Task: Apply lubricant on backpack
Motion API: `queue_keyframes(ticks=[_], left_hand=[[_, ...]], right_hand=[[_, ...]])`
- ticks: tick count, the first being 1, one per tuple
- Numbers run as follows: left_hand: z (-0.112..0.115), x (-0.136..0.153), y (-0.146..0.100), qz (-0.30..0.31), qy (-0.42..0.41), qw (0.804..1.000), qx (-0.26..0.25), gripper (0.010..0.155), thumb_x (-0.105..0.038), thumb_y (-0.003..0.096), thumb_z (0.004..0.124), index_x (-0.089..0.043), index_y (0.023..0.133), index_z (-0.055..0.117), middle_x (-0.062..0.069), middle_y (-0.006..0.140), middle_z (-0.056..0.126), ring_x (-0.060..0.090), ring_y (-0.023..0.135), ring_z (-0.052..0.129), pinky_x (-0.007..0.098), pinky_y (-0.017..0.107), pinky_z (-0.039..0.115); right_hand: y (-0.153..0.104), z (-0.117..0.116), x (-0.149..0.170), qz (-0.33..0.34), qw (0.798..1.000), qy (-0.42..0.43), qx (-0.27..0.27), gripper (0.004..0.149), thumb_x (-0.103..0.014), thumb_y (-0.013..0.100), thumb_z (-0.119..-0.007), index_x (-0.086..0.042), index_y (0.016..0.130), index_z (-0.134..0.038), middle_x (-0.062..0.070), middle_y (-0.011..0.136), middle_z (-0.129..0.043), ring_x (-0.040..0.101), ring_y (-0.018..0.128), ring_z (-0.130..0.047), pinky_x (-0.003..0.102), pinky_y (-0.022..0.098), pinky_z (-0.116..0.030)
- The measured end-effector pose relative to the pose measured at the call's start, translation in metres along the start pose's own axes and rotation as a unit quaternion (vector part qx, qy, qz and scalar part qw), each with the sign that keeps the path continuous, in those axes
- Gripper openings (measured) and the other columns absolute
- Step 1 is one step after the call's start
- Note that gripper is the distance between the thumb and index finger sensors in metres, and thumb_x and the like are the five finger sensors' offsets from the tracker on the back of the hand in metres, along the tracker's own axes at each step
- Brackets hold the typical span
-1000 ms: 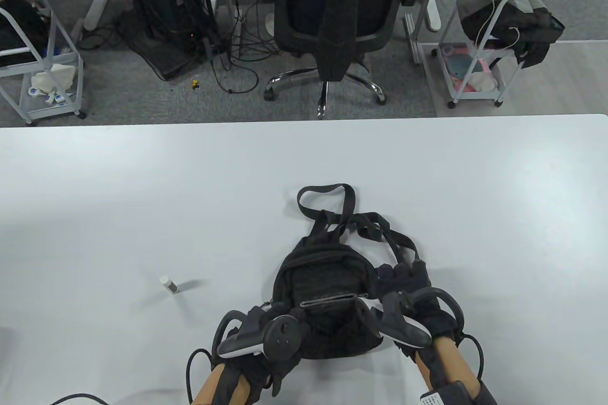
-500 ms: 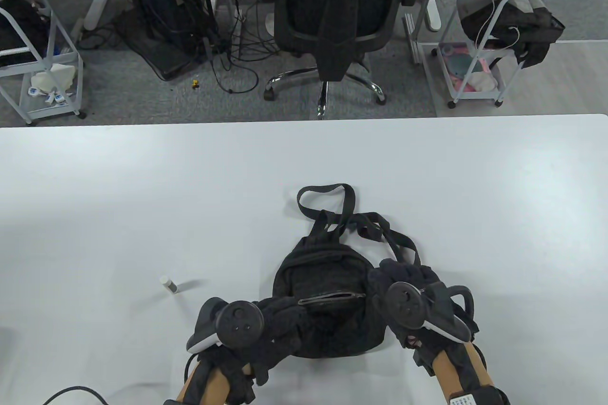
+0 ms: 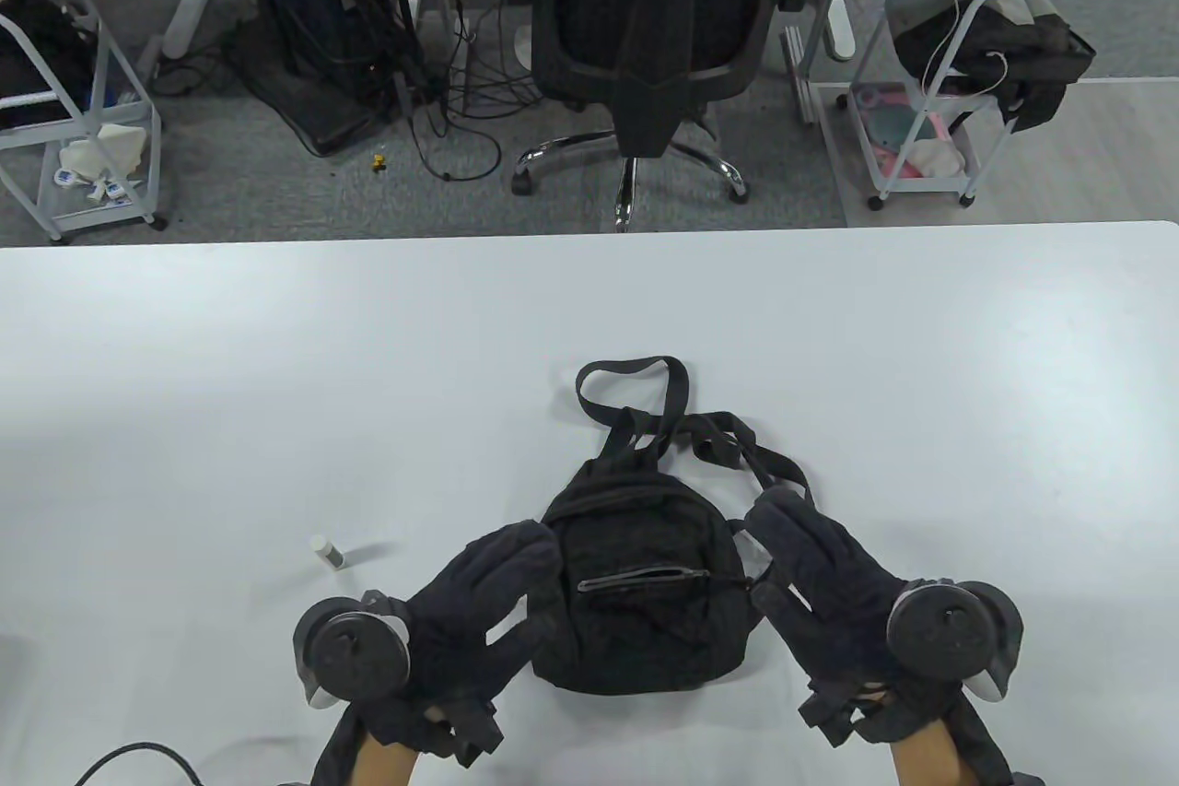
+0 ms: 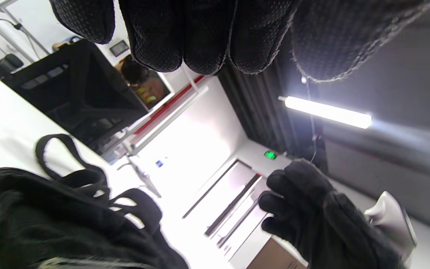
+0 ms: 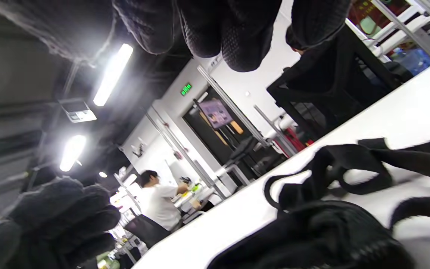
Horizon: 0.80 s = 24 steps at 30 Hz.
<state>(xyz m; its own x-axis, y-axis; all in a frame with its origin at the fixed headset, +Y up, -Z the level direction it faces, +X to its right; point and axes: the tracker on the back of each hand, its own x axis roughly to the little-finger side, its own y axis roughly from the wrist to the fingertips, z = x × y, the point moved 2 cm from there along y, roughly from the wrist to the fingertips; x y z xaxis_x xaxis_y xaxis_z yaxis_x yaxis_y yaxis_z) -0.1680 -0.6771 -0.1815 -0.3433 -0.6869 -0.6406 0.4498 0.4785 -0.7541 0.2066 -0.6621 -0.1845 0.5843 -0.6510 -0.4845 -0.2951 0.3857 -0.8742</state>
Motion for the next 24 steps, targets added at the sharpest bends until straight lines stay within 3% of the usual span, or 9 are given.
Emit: queue_keyframes(ticks=[5, 12, 24], left_hand=[[-0.004, -0.006, -0.003, 0.041, -0.02, 0.998, -0.052, 0.074, -0.057, 0.048, 0.071, -0.018, 0.11, 0.061, 0.02, 0.113, 0.058, 0.05, 0.099, 0.072, 0.069, 0.07, 0.06], [0.008, -0.021, -0.005, 0.077, -0.029, 0.996, -0.029, 0.079, -0.063, 0.0462, 0.07, -0.02, 0.111, 0.058, 0.018, 0.116, 0.052, 0.049, 0.103, 0.067, 0.067, 0.072, 0.059], [0.012, -0.025, -0.006, 0.079, -0.026, 0.996, -0.021, 0.077, -0.062, 0.0466, 0.071, -0.019, 0.11, 0.06, 0.018, 0.115, 0.056, 0.048, 0.102, 0.069, 0.067, 0.072, 0.06]], right_hand=[[-0.007, -0.006, -0.014, 0.043, 0.999, 0.021, -0.023, 0.067, -0.06, 0.047, -0.073, -0.04, 0.107, -0.053, 0.002, 0.116, -0.052, 0.033, 0.107, -0.072, 0.062, 0.074, -0.057], [-0.013, -0.018, -0.028, 0.072, 0.996, 0.028, -0.037, 0.07, -0.061, 0.047, -0.072, -0.04, 0.109, -0.048, 0.003, 0.117, -0.049, 0.034, 0.107, -0.07, 0.062, 0.074, -0.056], [-0.009, -0.036, -0.023, 0.054, 0.996, 0.009, -0.071, 0.07, -0.062, 0.047, -0.072, -0.04, 0.109, -0.048, 0.003, 0.117, -0.049, 0.034, 0.107, -0.069, 0.062, 0.074, -0.056]])
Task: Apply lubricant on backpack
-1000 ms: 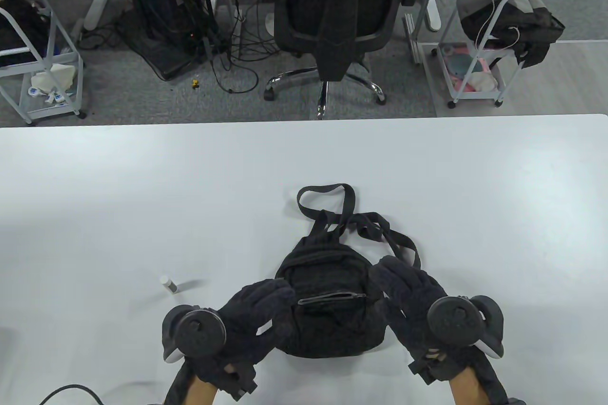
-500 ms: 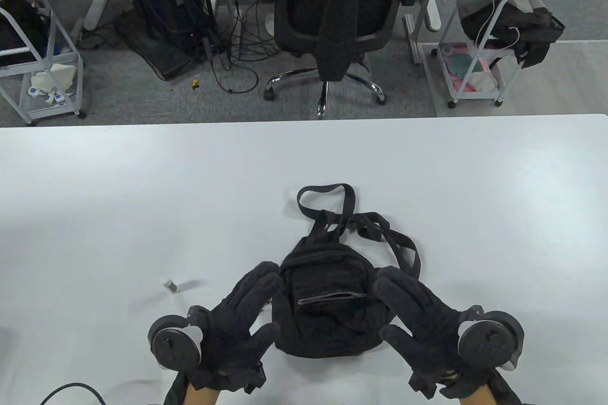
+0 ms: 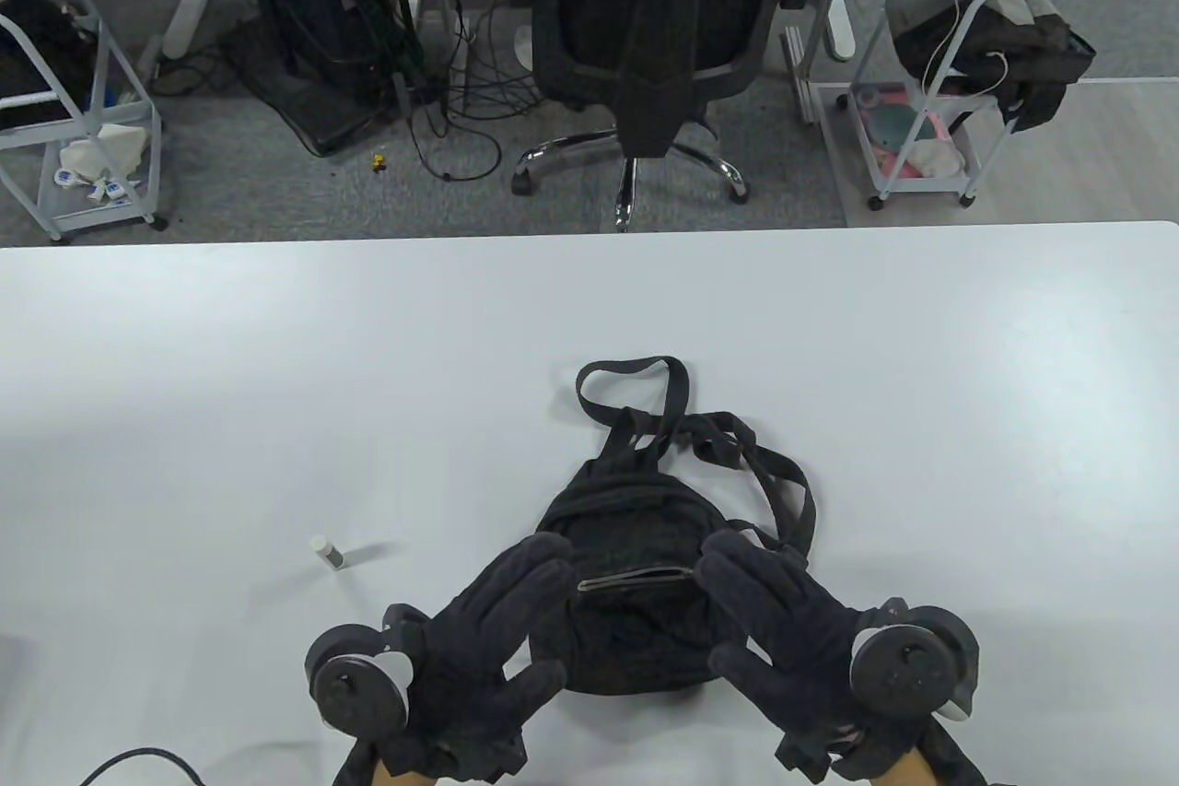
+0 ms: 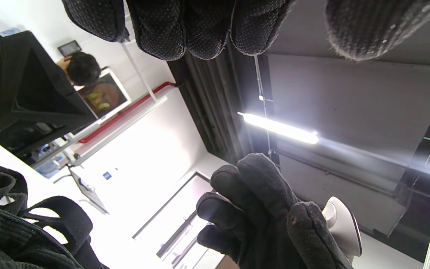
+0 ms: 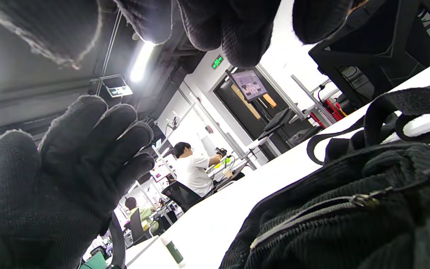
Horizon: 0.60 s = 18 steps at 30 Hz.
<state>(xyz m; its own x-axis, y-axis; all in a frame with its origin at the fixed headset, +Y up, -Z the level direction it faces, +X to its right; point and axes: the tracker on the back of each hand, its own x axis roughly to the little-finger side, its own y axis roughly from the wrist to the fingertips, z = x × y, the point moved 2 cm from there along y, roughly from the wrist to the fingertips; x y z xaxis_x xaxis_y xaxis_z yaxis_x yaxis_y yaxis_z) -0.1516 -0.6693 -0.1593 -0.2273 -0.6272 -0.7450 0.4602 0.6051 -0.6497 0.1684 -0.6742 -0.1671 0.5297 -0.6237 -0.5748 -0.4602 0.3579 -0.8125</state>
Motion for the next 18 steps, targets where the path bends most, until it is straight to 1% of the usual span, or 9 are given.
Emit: queue_keyframes(ticks=[9, 18], left_hand=[[-0.0008, 0.0006, 0.0002, -0.005, 0.008, 1.0, 0.002, 0.077, -0.062, 0.0467, 0.071, -0.018, 0.11, 0.061, 0.017, 0.114, 0.059, 0.048, 0.1, 0.072, 0.067, 0.071, 0.061], [-0.0009, 0.0053, 0.0017, -0.016, 0.004, 1.0, 0.004, 0.076, -0.061, 0.0468, 0.072, -0.018, 0.109, 0.062, 0.017, 0.113, 0.06, 0.048, 0.1, 0.072, 0.067, 0.071, 0.061]], right_hand=[[0.0012, -0.0043, -0.0015, 0.002, 1.0, -0.012, -0.01, 0.069, -0.062, 0.047, -0.072, -0.04, 0.108, -0.049, 0.003, 0.116, -0.05, 0.034, 0.107, -0.07, 0.062, 0.074, -0.056], [0.0025, -0.0038, -0.0002, -0.002, 1.0, -0.011, -0.014, 0.069, -0.061, 0.047, -0.072, -0.04, 0.108, -0.05, 0.003, 0.116, -0.051, 0.033, 0.107, -0.071, 0.062, 0.074, -0.056]])
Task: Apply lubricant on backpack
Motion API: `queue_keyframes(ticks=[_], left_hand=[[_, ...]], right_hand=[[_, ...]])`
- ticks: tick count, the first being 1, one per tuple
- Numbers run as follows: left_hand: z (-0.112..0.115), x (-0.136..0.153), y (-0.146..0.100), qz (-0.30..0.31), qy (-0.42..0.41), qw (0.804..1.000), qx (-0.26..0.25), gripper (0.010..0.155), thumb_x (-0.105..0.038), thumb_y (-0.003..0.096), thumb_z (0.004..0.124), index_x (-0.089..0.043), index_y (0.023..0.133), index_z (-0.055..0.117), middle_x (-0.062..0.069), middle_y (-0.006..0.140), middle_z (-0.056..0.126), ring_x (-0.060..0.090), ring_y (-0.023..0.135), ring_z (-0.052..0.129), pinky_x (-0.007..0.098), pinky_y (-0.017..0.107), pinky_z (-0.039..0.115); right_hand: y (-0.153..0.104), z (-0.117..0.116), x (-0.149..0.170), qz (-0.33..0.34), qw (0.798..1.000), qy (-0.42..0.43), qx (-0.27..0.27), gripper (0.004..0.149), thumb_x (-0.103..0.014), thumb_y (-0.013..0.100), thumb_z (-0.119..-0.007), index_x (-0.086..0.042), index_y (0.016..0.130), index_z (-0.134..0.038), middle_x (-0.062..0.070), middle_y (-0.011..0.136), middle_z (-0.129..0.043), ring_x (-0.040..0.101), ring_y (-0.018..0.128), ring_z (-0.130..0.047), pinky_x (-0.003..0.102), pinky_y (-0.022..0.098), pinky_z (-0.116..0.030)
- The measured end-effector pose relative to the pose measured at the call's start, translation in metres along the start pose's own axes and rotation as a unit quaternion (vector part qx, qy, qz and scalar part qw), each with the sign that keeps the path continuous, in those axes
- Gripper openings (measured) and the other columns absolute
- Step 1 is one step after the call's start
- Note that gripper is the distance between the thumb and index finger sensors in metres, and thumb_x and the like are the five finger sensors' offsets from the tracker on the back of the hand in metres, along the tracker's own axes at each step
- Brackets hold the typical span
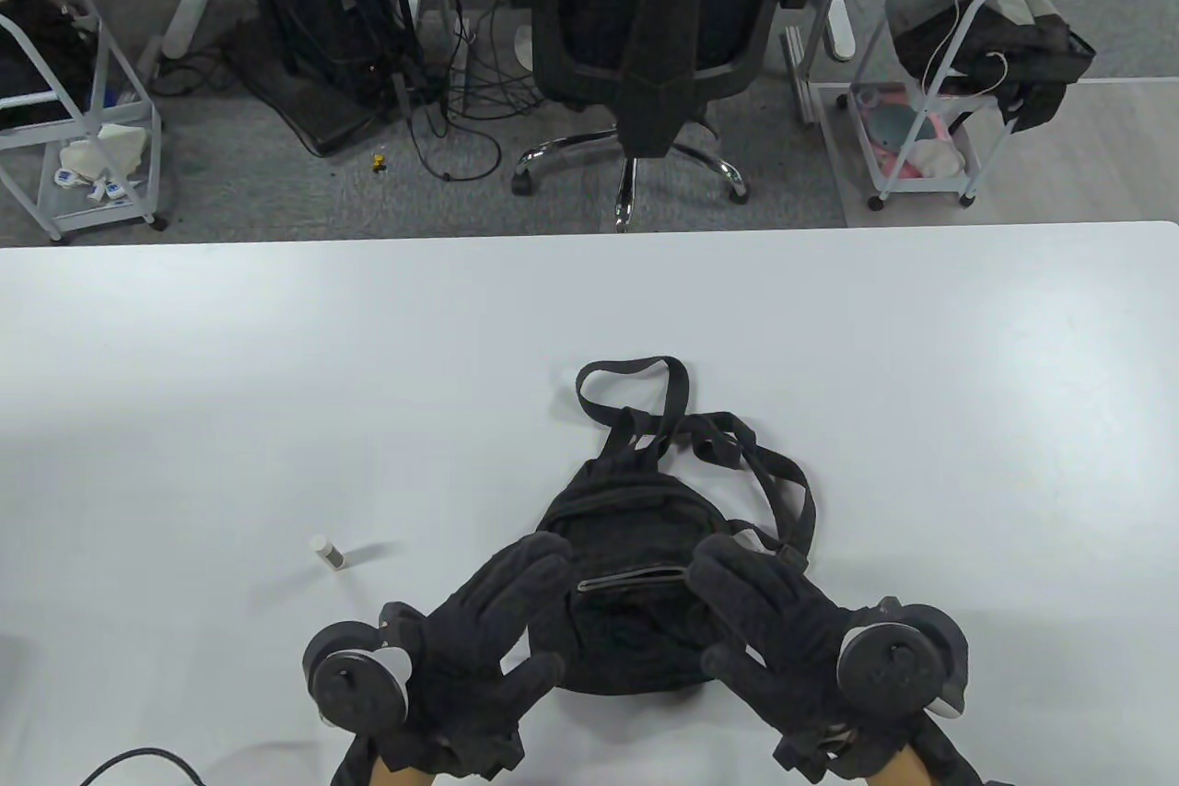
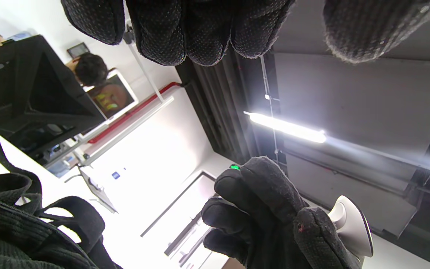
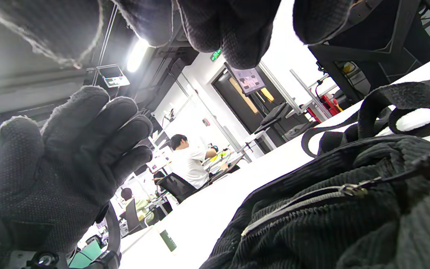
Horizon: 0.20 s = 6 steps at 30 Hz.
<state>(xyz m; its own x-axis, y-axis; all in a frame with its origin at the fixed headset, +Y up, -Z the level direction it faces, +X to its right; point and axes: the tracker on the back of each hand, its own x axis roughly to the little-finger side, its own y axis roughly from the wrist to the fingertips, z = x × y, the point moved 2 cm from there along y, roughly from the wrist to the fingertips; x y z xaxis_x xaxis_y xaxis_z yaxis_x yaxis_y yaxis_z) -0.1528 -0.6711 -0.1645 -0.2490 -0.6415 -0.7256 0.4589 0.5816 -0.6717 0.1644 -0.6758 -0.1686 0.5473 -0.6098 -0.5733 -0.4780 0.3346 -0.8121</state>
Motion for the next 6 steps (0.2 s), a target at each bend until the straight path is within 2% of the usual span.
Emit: queue_keyframes(ticks=[6], left_hand=[[0.003, 0.0046, 0.0017, -0.01, 0.005, 1.0, 0.013, 0.076, -0.061, 0.0471, 0.072, -0.018, 0.109, 0.062, 0.017, 0.113, 0.06, 0.048, 0.1, 0.072, 0.067, 0.071, 0.061]], right_hand=[[0.0015, -0.0023, -0.0006, 0.003, 1.0, -0.001, -0.014, 0.068, -0.061, 0.047, -0.072, -0.039, 0.108, -0.051, 0.002, 0.116, -0.051, 0.033, 0.106, -0.071, 0.062, 0.074, -0.056]])
